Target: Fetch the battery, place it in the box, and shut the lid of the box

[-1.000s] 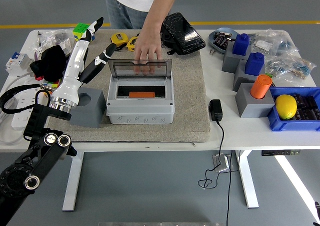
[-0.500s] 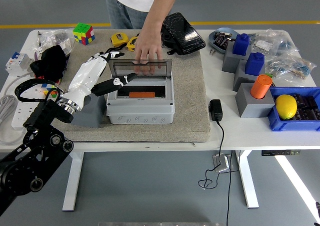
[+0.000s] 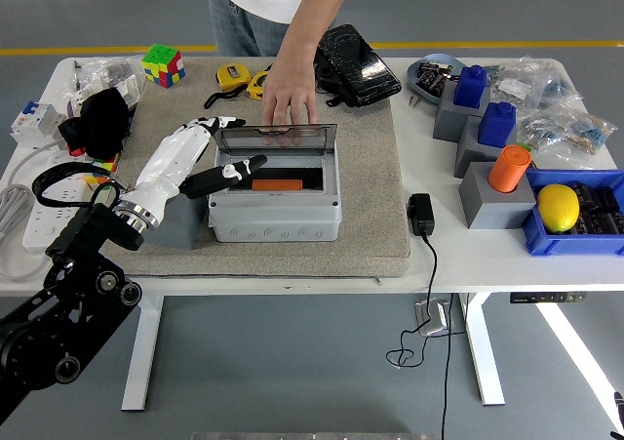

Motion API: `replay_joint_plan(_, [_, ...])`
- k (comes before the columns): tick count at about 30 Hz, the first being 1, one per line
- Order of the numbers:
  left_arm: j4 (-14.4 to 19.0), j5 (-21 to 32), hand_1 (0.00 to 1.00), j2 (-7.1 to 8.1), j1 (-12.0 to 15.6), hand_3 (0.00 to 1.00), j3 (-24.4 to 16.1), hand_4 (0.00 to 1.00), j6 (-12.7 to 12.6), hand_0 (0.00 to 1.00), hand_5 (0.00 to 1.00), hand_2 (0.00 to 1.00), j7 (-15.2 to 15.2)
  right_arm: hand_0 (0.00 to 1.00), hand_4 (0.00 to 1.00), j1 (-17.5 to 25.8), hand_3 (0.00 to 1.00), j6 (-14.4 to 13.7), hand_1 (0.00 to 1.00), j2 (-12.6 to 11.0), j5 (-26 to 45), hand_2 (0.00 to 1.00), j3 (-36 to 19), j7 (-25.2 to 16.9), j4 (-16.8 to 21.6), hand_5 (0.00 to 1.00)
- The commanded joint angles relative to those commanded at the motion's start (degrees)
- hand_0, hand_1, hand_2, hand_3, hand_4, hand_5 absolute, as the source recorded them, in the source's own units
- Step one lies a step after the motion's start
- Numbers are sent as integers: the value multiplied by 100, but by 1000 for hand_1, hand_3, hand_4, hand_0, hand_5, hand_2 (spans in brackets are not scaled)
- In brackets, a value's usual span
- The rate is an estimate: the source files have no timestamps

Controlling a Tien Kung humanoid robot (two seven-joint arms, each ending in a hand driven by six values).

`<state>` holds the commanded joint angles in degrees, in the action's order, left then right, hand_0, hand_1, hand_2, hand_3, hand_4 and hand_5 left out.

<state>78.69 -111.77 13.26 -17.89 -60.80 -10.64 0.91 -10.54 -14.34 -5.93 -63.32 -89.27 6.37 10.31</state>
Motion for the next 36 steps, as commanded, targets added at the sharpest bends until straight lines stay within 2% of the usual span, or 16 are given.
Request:
replay_joint_plan(7, [646, -47, 898, 324, 262, 828, 105, 998, 74, 916, 998, 823, 149, 824, 998, -14, 790, 6, 808, -28, -29, 768, -59, -3, 0, 998])
replay_joint_plan(12, [786, -24, 901, 533, 300, 829, 232, 998, 110, 922, 998, 819, 196, 824, 998, -32, 790, 6, 808, -30, 12, 768, -30, -28, 0, 998])
replay_joint_plan(15, [769, -1, 902, 586, 291, 832, 317, 998, 123, 925, 998, 817, 213, 824, 998, -35, 790, 3, 808, -30, -1, 768, -38, -19, 0, 998])
replay_joint_plan(22, [797, 4, 905, 546, 174, 832, 316, 998, -50, 926, 998, 823, 67, 823, 998, -3, 790, 1, 808, -12, -14, 768, -73, -14, 0, 998])
replay_joint_plan(26, [812, -12, 905, 535, -22, 834, 249, 998, -169, 925, 998, 829, -13, 823, 998, -29, 790, 5, 808, -2, 2, 768, -33, -18, 0, 998])
replay_joint_plan(28, [741, -51, 905, 479, -124, 834, 169, 998, -216, 925, 998, 829, -37, 823, 998, -31, 790, 5, 808, 3, 9, 768, -27, -24, 0, 998])
replay_joint_plan(33, [393, -69, 908, 298, -318, 835, 76, 998, -296, 922, 998, 831, -128, 823, 998, -32, 789, -2, 808, 9, -4, 768, -46, -26, 0, 998])
replay_joint_plan(36, [-60, 14, 908, 159, -429, 835, 117, 998, -310, 922, 998, 831, -235, 823, 998, -31, 789, -3, 808, 16, -1, 768, -34, -31, 0, 998])
